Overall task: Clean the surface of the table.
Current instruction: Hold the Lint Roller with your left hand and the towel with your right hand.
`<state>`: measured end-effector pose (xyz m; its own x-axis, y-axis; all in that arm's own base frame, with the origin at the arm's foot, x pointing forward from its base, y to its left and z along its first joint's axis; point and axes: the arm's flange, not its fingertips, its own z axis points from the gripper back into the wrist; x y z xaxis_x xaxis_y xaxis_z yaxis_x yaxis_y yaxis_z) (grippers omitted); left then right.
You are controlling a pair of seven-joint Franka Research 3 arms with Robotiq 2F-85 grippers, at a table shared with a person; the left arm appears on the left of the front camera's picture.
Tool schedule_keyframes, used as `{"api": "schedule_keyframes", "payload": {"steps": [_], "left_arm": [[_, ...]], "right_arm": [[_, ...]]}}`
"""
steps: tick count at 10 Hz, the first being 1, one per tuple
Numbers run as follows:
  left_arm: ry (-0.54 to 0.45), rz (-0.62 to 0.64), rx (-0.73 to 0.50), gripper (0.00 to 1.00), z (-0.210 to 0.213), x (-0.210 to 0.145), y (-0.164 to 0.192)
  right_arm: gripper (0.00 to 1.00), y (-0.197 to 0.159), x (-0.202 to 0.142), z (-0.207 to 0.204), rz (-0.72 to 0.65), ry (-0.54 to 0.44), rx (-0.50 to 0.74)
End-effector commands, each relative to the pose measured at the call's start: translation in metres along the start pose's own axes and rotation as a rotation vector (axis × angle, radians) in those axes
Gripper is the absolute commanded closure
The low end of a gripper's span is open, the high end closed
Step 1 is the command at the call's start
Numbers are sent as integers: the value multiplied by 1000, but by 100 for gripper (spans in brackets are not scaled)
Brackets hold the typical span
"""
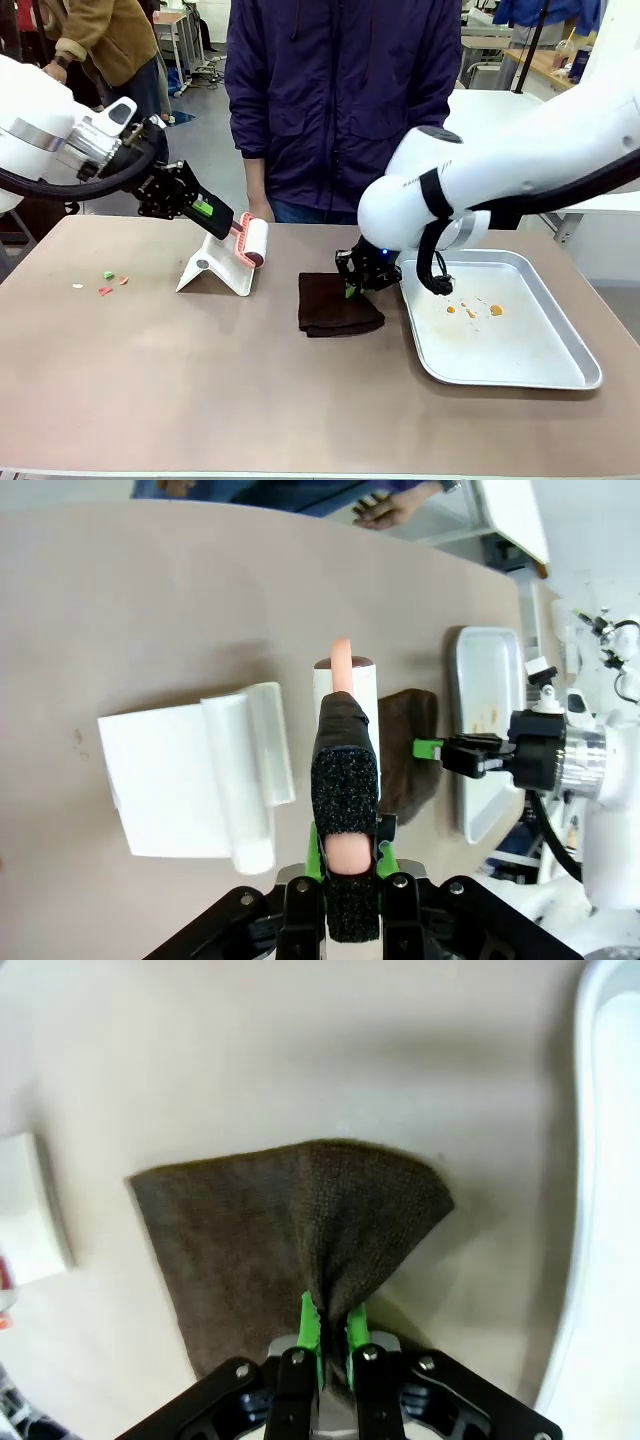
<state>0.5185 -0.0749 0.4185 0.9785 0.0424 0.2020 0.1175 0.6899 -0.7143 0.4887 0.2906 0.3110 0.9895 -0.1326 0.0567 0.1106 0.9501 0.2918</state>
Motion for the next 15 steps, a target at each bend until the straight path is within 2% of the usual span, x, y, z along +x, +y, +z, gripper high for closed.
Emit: {"api": "schedule_keyframes", "payload": {"steps": [1, 2, 3, 4, 5, 7, 8, 9, 10, 11, 12, 13, 15], "left_arm": [[47, 2, -107, 100, 23, -23, 2], [74, 9, -132, 100, 33, -31, 4], [88, -7, -196, 87, 47, -38, 7], [91, 5, -240, 87, 68, -47, 15], [155, 32, -296, 87, 91, -54, 23], [66, 189, -330, 87, 139, -71, 41], [40, 222, -355, 87, 165, -83, 59], [-18, 241, -290, 87, 189, -91, 83], [-33, 173, -358, 87, 217, -99, 109], [-60, 137, -332, 87, 240, -104, 133], [52, 31, -347, 87, 261, -112, 162], [48, -43, -365, 87, 277, -116, 183], [38, -107, -417, 87, 296, -132, 214]], "right_arm": [[100, -40, -11, 37, 21, 25, 306], [100, -53, -13, 49, 31, 62, 440], [100, -63, -15, 58, 63, 91, 552], [100, -75, -22, 69, 138, 116, 668], [100, -88, -28, 79, 145, 101, 718], [100, -116, -47, 99, 275, 144, 887], [100, -138, -60, 113, 302, 145, 929], [100, -166, -70, 126, 262, 18, 883], [100, -195, -77, 140, 232, -44, 890], [100, -227, -86, 155, 205, -109, 906], [100, -268, -89, 169, 114, -198, 912], [100, -300, -87, 178, 80, -211, 956], [100, -357, -84, 192, 17, -233, 1025]]}}
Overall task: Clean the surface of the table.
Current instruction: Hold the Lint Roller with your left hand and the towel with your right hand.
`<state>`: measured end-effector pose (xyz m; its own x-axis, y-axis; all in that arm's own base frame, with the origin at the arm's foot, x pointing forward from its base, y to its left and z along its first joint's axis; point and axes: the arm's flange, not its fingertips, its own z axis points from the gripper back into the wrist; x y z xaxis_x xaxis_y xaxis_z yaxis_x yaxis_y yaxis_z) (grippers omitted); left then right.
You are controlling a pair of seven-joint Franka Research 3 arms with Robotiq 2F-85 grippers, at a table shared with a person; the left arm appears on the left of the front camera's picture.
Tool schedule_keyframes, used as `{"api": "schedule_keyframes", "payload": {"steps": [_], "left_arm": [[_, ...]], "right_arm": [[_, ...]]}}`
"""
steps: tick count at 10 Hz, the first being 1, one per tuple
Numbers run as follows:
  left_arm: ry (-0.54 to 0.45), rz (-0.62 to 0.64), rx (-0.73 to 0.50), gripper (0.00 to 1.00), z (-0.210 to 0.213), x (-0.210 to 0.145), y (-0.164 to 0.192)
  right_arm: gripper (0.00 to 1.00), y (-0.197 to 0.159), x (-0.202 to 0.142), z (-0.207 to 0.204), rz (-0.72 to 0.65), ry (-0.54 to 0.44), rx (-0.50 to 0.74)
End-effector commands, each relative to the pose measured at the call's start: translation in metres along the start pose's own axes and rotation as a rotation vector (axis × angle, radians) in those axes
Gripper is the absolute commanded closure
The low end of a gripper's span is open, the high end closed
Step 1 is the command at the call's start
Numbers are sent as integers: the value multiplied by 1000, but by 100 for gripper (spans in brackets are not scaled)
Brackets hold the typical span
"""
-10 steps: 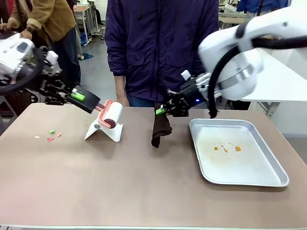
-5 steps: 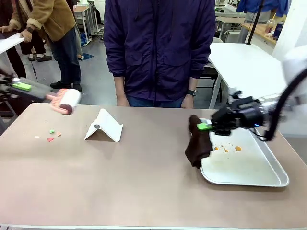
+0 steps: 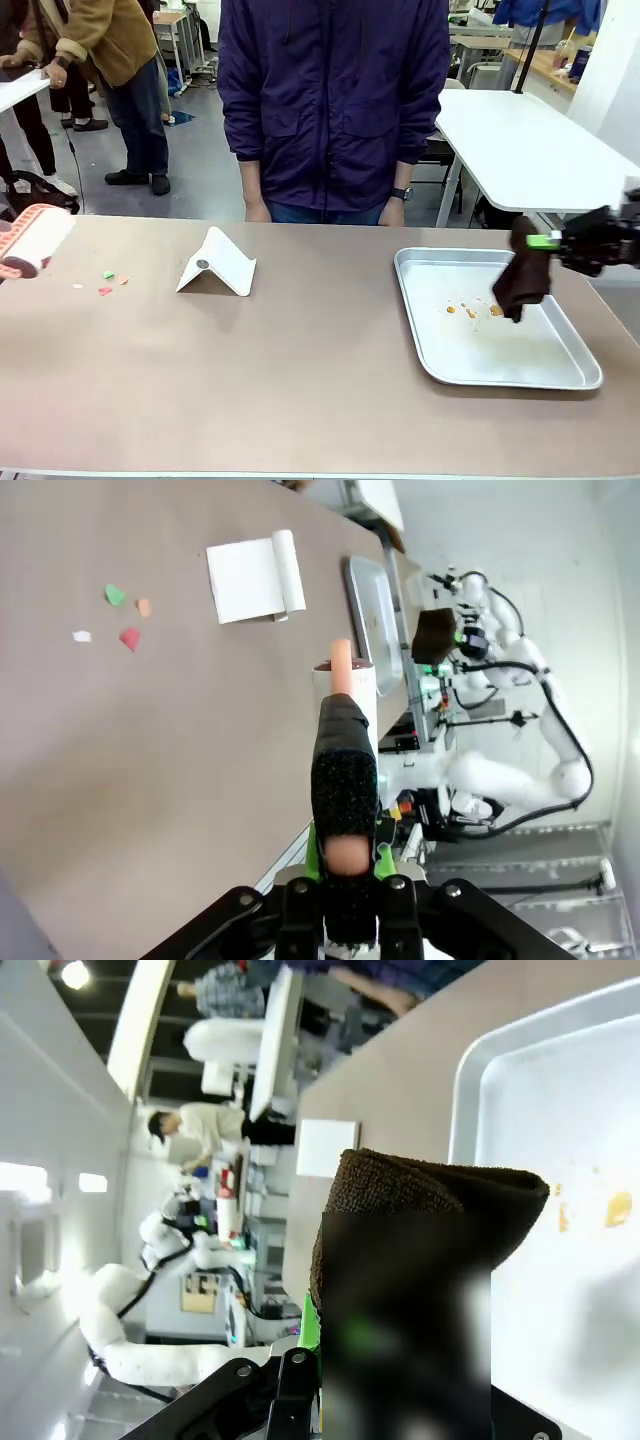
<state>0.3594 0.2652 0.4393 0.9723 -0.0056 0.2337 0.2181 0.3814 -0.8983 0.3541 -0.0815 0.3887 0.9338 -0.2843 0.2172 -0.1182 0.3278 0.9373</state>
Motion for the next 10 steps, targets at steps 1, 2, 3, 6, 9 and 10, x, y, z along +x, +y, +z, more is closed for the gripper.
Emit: {"api": "schedule_keyframes", "payload": {"steps": [1, 2, 3, 6, 9, 10], "left_arm": [[-45, -38, -101, 87, 35, -8, 28], [-111, -17, -144, 87, 46, -17, 41], [-164, -8, -176, 87, 52, -24, 51], [-153, 21, -131, 87, 50, -36, 61], [-153, 21, -131, 87, 50, -36, 61], [-153, 21, -131, 87, 50, -36, 61]], "right_arm": [[100, -22, 6, 35, -12, -19, 30], [100, -31, 9, 48, -6, -1, 21], [100, -39, 11, 58, 21, 2, 48], [100, -39, 3, 57, -10, -30, 36], [100, -39, 3, 57, -10, -30, 36], [100, -39, 3, 57, -10, -30, 36]]}}
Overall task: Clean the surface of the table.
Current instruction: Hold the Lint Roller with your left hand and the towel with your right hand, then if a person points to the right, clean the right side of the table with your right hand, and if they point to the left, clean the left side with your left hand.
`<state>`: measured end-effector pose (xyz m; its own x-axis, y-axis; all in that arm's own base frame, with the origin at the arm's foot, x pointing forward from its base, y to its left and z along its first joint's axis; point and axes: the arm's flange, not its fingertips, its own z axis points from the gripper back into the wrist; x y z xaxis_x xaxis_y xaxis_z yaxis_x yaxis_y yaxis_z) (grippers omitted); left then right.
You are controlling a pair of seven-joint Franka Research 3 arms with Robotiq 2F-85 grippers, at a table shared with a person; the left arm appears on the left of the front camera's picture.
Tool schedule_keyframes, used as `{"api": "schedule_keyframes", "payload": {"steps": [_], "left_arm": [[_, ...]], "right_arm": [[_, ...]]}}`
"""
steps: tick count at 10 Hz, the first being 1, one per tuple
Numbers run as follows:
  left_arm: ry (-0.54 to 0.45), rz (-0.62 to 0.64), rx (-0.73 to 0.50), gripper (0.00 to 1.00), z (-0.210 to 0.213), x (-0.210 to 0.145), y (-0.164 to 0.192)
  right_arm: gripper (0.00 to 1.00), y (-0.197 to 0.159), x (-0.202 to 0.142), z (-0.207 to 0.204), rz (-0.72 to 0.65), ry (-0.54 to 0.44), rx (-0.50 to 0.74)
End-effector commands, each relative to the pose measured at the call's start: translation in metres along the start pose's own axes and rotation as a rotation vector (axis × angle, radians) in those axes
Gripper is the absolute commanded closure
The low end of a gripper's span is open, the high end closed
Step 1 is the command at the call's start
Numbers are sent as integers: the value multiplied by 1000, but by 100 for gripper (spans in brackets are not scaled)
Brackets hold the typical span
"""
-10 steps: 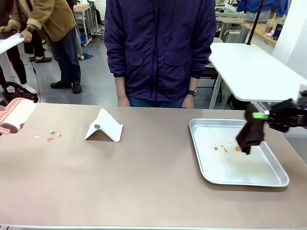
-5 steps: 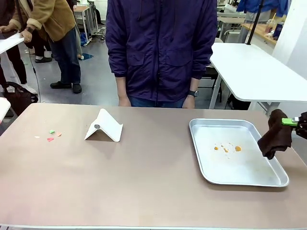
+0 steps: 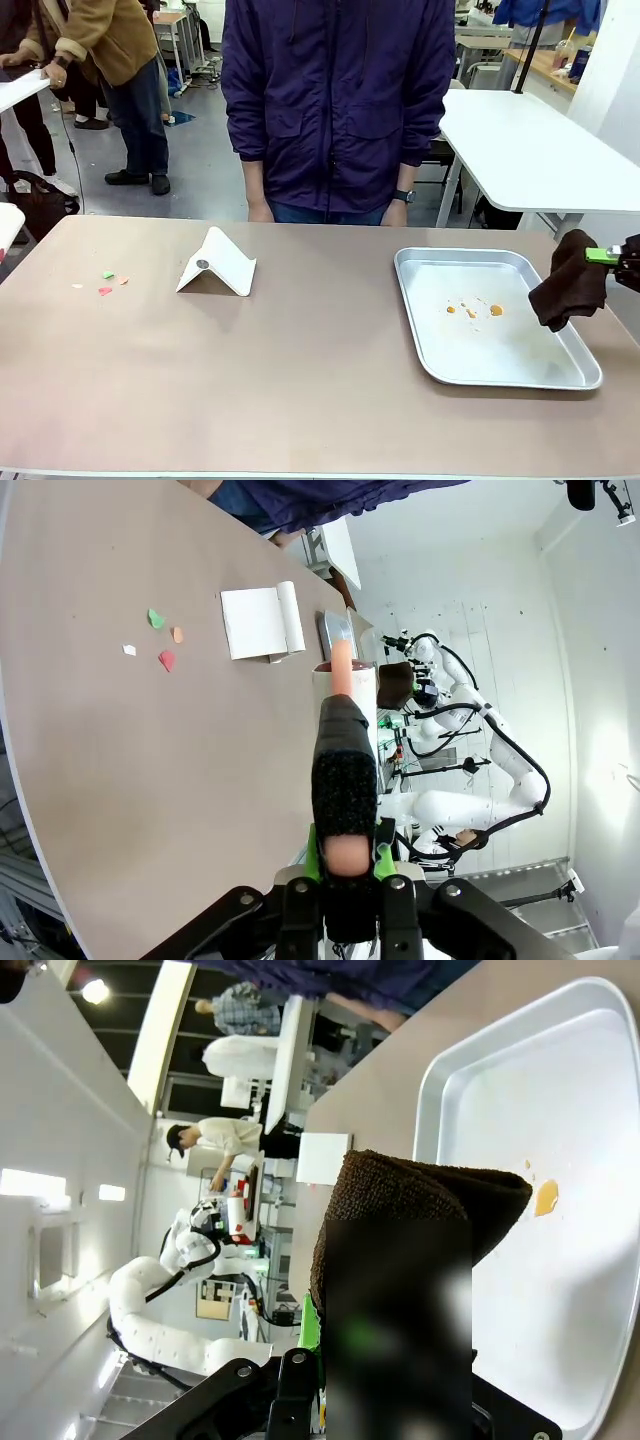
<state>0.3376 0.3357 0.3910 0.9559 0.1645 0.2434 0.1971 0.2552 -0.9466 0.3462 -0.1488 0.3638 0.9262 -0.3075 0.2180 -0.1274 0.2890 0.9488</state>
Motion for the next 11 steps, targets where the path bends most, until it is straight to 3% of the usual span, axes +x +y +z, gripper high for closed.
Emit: {"api": "schedule_keyframes", "payload": {"steps": [1, 11], "left_arm": [[15, -20, -2, 87, 1, -3, -4], [15, -20, -2, 87, 1, -3, -4]], "right_arm": [[100, 6, -3, 1, -5, -7, -6], [100, 6, -3, 1, -5, -7, -6]]}}
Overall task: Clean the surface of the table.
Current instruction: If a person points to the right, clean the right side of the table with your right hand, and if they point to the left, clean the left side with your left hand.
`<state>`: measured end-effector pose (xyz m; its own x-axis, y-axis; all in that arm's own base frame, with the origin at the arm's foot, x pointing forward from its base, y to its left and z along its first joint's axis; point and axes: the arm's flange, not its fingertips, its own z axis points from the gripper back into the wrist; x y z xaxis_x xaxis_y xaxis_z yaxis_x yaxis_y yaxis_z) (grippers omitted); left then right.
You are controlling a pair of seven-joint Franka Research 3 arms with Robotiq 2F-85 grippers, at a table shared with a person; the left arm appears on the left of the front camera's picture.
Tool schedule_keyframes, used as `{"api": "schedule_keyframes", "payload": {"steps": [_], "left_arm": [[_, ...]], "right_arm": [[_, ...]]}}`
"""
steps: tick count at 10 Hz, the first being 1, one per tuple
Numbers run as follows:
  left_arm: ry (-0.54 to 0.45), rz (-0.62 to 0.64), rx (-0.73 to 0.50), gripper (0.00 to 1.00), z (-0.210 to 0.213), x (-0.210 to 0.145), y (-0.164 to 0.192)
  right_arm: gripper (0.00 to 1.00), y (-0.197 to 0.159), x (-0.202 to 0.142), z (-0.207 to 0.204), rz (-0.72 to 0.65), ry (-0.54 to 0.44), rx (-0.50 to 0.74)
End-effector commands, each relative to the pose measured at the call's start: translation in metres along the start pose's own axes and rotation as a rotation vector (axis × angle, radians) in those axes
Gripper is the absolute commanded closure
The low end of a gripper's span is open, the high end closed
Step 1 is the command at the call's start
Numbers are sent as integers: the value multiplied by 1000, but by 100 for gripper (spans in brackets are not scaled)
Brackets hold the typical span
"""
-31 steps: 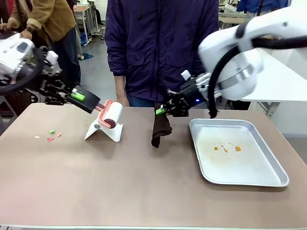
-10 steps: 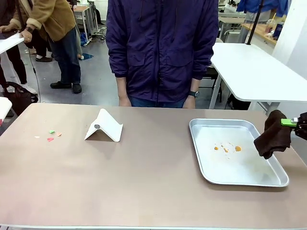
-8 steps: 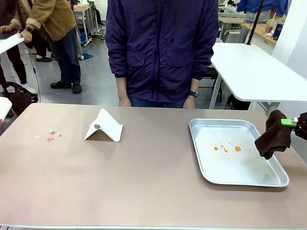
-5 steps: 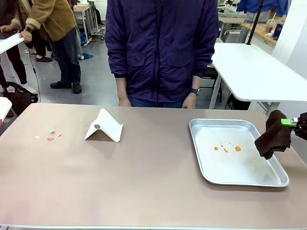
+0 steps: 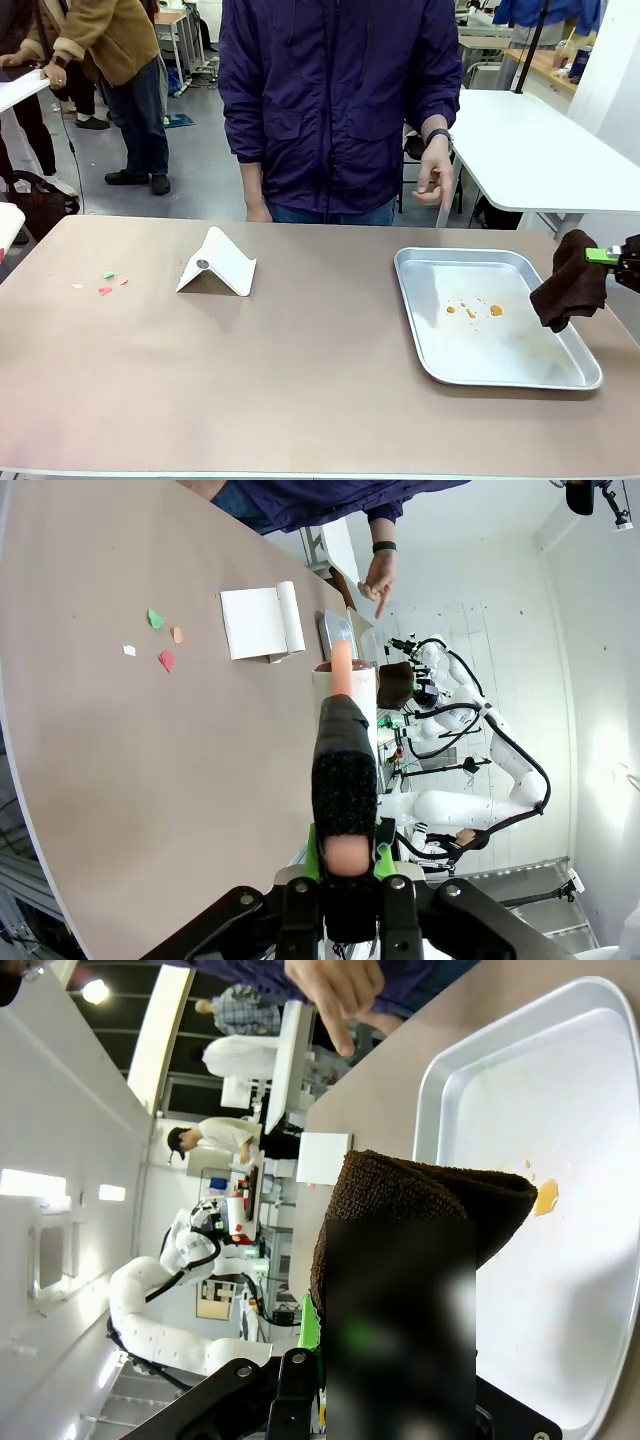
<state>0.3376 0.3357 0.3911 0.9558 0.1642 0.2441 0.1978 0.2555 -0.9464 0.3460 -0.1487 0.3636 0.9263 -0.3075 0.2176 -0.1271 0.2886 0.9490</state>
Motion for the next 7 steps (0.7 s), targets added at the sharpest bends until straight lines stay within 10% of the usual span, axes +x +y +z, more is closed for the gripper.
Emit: {"api": "schedule_keyframes", "payload": {"steps": [1, 7], "left_arm": [[14, -20, -2, 87, 1, -3, -4], [14, -20, -2, 87, 1, -3, -4]], "right_arm": [[100, 6, -3, 1, -4, -7, -6], [100, 6, -3, 1, -4, -7, -6]]}}
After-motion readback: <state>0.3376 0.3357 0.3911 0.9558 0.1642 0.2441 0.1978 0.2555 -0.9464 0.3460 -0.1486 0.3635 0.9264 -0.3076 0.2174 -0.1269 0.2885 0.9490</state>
